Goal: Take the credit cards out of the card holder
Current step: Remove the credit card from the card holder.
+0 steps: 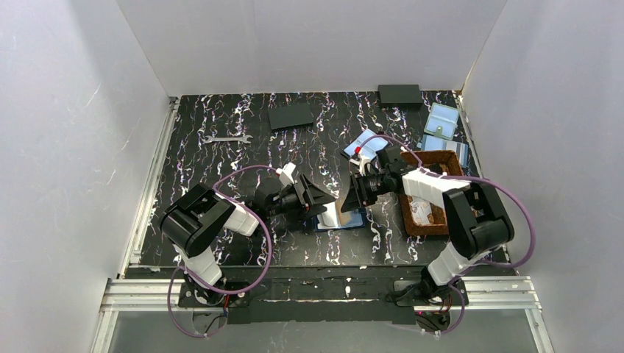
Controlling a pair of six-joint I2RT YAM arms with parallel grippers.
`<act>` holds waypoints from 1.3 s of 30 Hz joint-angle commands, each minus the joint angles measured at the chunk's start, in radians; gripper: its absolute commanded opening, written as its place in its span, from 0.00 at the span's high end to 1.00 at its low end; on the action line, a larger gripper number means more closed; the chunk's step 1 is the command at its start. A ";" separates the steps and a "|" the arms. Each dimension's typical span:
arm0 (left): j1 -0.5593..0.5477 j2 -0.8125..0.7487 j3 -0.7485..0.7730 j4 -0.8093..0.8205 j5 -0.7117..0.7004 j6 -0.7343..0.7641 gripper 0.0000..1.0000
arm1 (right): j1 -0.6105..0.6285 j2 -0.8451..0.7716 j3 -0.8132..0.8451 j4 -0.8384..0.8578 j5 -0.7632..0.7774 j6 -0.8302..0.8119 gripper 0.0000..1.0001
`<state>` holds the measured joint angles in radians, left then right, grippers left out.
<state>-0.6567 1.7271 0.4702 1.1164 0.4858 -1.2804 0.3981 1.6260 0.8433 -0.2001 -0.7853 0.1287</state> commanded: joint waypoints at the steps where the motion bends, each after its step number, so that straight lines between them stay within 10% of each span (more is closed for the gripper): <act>1: -0.004 0.004 -0.004 0.039 -0.006 -0.002 0.26 | 0.008 -0.079 -0.022 0.035 0.007 0.002 0.56; 7: -0.004 0.000 -0.014 0.050 -0.009 -0.006 0.26 | -0.010 0.034 0.066 -0.109 0.247 -0.065 0.56; 16: -0.004 0.002 -0.014 0.064 0.002 -0.009 0.26 | 0.014 -0.070 -0.026 0.134 -0.180 0.065 0.57; 24: -0.004 0.007 -0.012 0.080 0.004 -0.017 0.26 | -0.012 0.035 0.058 -0.109 0.253 -0.067 0.55; 31: -0.004 -0.001 -0.019 0.085 0.006 -0.019 0.26 | -0.004 0.007 0.031 0.020 -0.045 0.018 0.58; 39: -0.004 0.035 0.014 0.127 0.025 -0.048 0.27 | -0.013 -0.018 0.011 0.009 0.033 0.008 0.60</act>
<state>-0.6567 1.7489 0.4583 1.1954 0.4908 -1.3170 0.3935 1.6169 0.8471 -0.2047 -0.7559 0.1318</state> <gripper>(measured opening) 0.737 0.412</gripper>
